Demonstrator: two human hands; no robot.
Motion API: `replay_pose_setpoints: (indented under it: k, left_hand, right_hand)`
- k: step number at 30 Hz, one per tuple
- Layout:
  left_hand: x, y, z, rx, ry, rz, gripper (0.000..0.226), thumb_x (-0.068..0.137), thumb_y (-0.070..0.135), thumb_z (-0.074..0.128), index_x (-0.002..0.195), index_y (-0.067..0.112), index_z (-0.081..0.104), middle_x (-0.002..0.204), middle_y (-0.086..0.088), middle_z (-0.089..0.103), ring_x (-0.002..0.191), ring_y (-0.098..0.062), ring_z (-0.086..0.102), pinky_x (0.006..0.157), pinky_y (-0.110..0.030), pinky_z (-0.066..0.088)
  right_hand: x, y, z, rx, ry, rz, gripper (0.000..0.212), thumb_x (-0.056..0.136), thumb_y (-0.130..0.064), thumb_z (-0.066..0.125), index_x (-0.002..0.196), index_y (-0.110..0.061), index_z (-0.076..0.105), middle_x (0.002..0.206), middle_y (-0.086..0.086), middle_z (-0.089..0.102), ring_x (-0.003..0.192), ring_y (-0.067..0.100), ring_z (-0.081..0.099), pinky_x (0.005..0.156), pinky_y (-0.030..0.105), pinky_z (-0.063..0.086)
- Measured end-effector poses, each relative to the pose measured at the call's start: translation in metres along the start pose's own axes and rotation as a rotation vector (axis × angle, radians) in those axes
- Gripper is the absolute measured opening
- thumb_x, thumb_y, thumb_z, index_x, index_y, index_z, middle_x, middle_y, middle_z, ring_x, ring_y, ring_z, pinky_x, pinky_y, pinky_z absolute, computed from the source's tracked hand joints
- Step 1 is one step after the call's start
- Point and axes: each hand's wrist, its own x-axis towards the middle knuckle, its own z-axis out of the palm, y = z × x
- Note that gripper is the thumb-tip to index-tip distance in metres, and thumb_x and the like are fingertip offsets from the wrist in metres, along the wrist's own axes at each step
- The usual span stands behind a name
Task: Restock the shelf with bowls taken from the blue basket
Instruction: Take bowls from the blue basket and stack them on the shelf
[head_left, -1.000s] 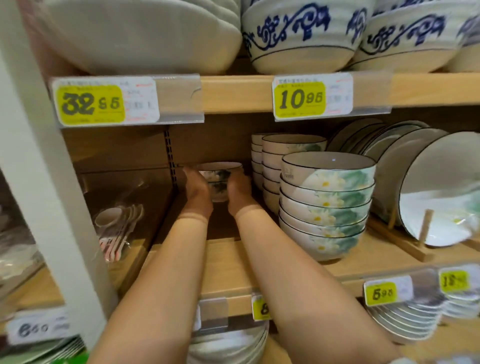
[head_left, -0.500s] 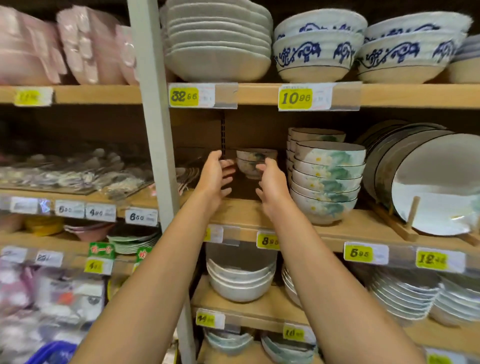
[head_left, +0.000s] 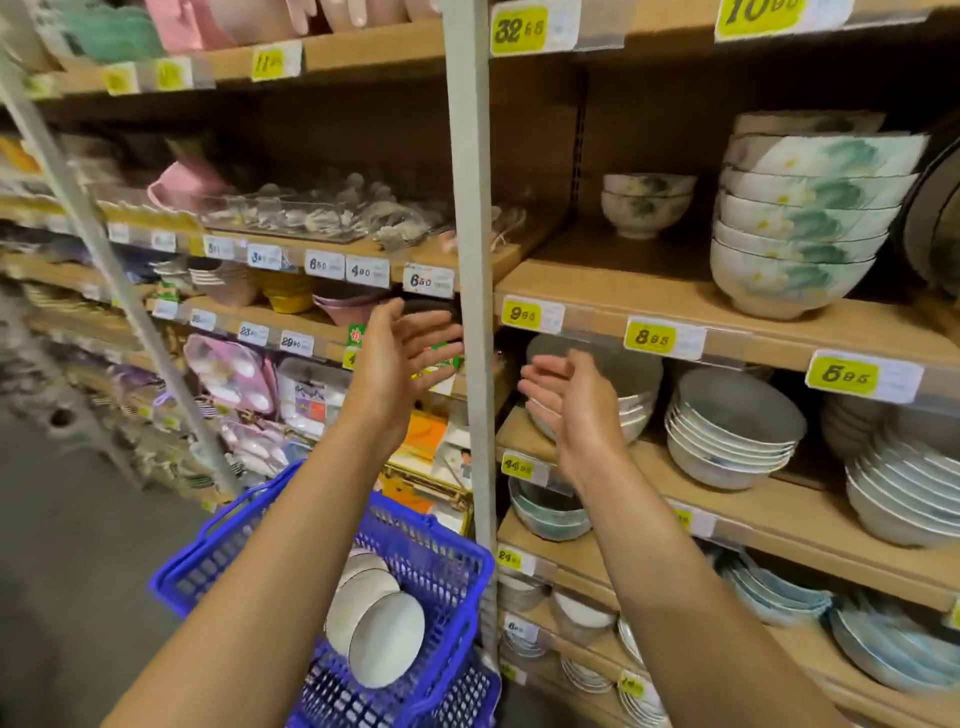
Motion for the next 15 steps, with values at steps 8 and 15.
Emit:
replay_pose_setpoints:
  k: [8, 15]
  left_hand:
    - [0.017, -0.019, -0.120, -0.014, 0.132, -0.029, 0.047, 0.102, 0.037, 0.028, 0.097, 0.009, 0.066, 0.100, -0.011, 0.071, 0.090, -0.022, 0.067, 0.079, -0.033, 0.051]
    - [0.059, -0.064, -0.216, 0.073, 0.159, -0.172, 0.043, 0.102, 0.032, 0.027, 0.093, 0.010, 0.062, 0.092, -0.008, 0.069, 0.079, -0.018, 0.063, 0.071, -0.030, 0.046]
  right_hand:
    - [0.010, 0.096, 0.069, -0.150, -0.042, 0.152, 0.039, 0.102, -0.028, 0.032, 0.085, -0.012, 0.063, 0.095, 0.010, 0.070, 0.091, 0.023, 0.066, 0.085, 0.035, 0.050]
    - [0.025, 0.196, 0.134, -0.326, 0.035, 0.327, 0.039, 0.102, -0.024, 0.034, 0.084, -0.007, 0.064, 0.099, 0.020, 0.066, 0.078, 0.023, 0.060, 0.063, 0.028, 0.043]
